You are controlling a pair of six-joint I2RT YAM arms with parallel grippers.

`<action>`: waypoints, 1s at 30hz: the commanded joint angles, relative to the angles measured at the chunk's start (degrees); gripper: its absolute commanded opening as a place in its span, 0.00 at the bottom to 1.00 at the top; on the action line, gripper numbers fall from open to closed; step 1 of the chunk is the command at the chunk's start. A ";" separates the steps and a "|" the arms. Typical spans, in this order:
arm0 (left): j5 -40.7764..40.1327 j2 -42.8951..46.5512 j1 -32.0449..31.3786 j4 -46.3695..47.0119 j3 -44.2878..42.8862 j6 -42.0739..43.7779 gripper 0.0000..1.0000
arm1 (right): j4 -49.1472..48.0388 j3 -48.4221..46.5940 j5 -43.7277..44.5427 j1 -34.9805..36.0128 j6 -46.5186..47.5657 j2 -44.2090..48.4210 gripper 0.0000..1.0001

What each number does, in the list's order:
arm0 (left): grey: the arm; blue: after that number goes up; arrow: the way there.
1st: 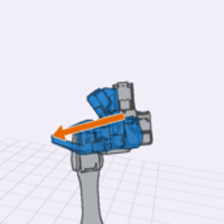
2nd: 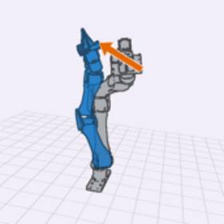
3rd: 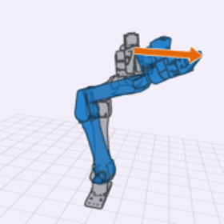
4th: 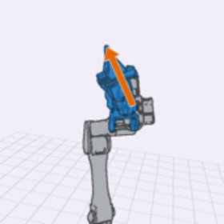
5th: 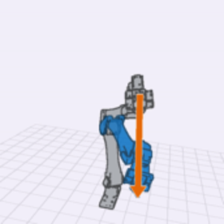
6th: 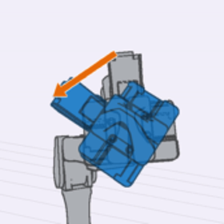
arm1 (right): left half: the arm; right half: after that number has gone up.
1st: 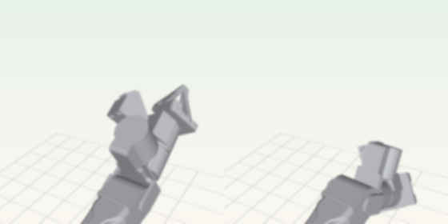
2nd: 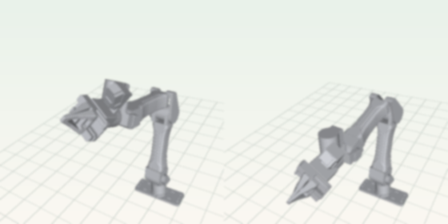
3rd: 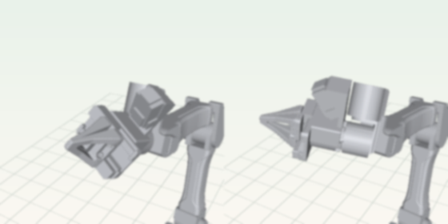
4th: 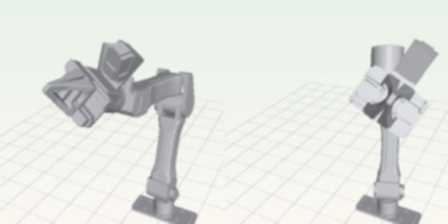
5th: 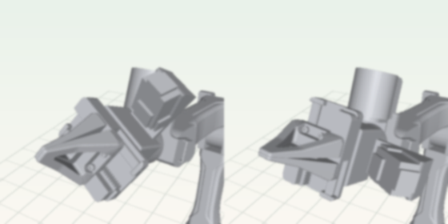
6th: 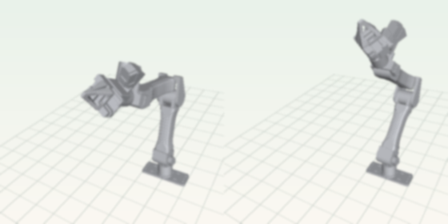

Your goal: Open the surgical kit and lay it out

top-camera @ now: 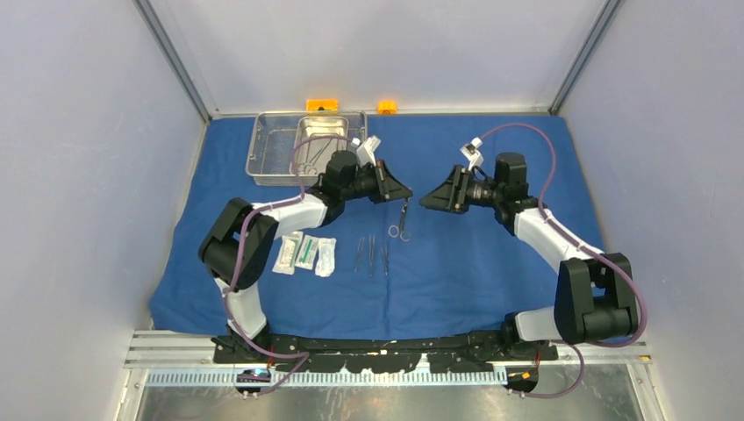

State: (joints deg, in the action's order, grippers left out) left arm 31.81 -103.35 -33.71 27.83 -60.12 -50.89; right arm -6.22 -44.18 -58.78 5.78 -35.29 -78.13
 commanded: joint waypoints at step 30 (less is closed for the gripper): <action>-20.65 -2.92 -2.50 -38.65 -19.74 6.47 0.00 | 16.26 -18.77 21.42 14.68 5.83 -14.95 0.51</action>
State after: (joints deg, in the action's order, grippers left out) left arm 13.02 -106.50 -35.55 -10.26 -77.08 -44.75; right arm 11.66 -59.44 -38.59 19.09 -28.82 -91.66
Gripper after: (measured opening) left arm 0.030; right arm 0.510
